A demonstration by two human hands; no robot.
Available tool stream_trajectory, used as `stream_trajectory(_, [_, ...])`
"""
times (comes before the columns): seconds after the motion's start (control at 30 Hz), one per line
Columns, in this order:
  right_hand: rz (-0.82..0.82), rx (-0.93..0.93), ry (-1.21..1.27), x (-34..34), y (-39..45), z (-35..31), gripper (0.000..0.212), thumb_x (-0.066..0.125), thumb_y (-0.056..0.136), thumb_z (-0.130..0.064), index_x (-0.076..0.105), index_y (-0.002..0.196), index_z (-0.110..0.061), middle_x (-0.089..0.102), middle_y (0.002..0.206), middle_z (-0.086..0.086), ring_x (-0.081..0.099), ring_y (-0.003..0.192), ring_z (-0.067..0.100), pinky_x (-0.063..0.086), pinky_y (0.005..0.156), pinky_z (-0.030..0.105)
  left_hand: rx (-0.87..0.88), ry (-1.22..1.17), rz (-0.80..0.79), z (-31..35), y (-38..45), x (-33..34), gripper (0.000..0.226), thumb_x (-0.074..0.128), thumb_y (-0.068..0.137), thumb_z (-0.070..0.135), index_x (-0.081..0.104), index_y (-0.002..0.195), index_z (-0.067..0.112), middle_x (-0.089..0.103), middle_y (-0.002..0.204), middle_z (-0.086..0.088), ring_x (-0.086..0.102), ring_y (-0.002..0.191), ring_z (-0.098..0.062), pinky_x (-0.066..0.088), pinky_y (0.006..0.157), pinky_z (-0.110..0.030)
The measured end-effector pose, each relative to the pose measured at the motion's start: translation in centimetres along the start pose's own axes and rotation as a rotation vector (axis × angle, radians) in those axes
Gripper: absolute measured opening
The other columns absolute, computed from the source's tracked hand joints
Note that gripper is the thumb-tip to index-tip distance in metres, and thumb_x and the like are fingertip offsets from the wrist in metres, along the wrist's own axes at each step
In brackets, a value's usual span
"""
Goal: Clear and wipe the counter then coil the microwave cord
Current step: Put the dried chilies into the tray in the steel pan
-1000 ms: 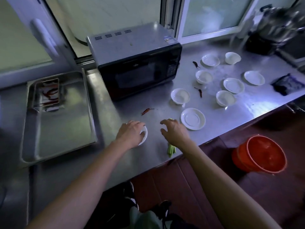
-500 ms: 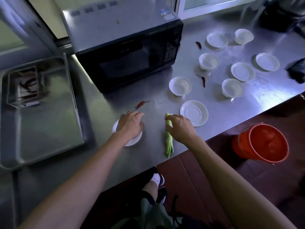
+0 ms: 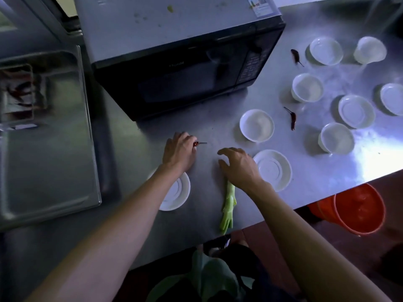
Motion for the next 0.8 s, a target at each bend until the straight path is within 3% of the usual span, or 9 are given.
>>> stream_trajectory(0.13, [-0.004, 0.008, 0.022, -0.7, 0.8, 1.3, 0.035, 0.053, 0.098, -0.026, 0.061, 0.132, -0.022, 0.062, 0.134, 0.001, 0.054, 0.125, 0.027, 0.047, 0.098, 0.041, -0.017, 0.019, 0.006, -0.1, 1.3, 1.1, 0.022, 0.054, 0.094, 0.027, 0.067, 0.111, 0.022, 0.057, 0.112, -0.002, 0.047, 0.115, -0.026, 0.039, 0.093, -0.041])
stream_trajectory(0.3, [-0.005, -0.042, 0.05, -1.2, 2.0, 3.1, 0.032, 0.053, 0.098, -0.025, 0.064, 0.127, -0.022, 0.065, 0.13, 0.0, 0.059, 0.118, 0.027, 0.051, 0.092, 0.042, -0.021, 0.01, 0.014, 0.2, 1.5, 2.0, 0.009, 0.06, 0.09, 0.022, 0.069, 0.092, 0.02, 0.057, 0.102, -0.001, 0.048, 0.111, -0.027, 0.04, 0.087, -0.043])
stream_trajectory(0.43, [0.048, -0.094, 0.114, -2.3, 3.1, 4.8, 0.029, 0.057, 0.095, -0.021, 0.068, 0.122, -0.022, 0.069, 0.121, 0.002, 0.066, 0.099, 0.029, 0.056, 0.079, 0.043, -0.088, 0.002, 0.014, 0.7, 1.4, 2.4, 0.003, 0.065, 0.09, 0.022, 0.064, 0.092, 0.019, 0.059, 0.102, 0.0, 0.049, 0.109, -0.026, 0.043, 0.086, -0.043])
stream_trajectory(0.63, [0.086, -0.206, 0.262, -5.1, 4.3, 7.3, 0.027, 0.058, 0.093, -0.009, 0.072, 0.116, -0.013, 0.072, 0.11, 0.007, 0.066, 0.099, 0.029, 0.055, 0.078, 0.042, -0.196, -0.028, 0.132, 3.4, 1.3, 0.7, 0.006, 0.061, 0.091, 0.018, 0.056, 0.09, 0.016, 0.063, 0.096, -0.003, 0.053, 0.101, -0.028, 0.043, 0.079, -0.041])
stream_trajectory(0.8, [0.099, -0.257, 0.296, -8.1, 5.3, 10.9, 0.027, 0.056, 0.094, -0.008, 0.071, 0.116, -0.012, 0.071, 0.113, 0.006, 0.068, 0.091, 0.025, 0.056, 0.076, 0.04, -0.204, -0.122, 0.232, 8.7, 2.8, -1.0, 0.004, 0.062, 0.091, 0.015, 0.06, 0.094, 0.015, 0.065, 0.096, -0.002, 0.057, 0.097, -0.027, 0.046, 0.074, -0.038])
Point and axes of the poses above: each hand's wrist, its own y-axis towards the middle knuckle, its own x-axis out of the palm, z = x × y, the point moved 6 cm from there along y, towards the middle knuckle
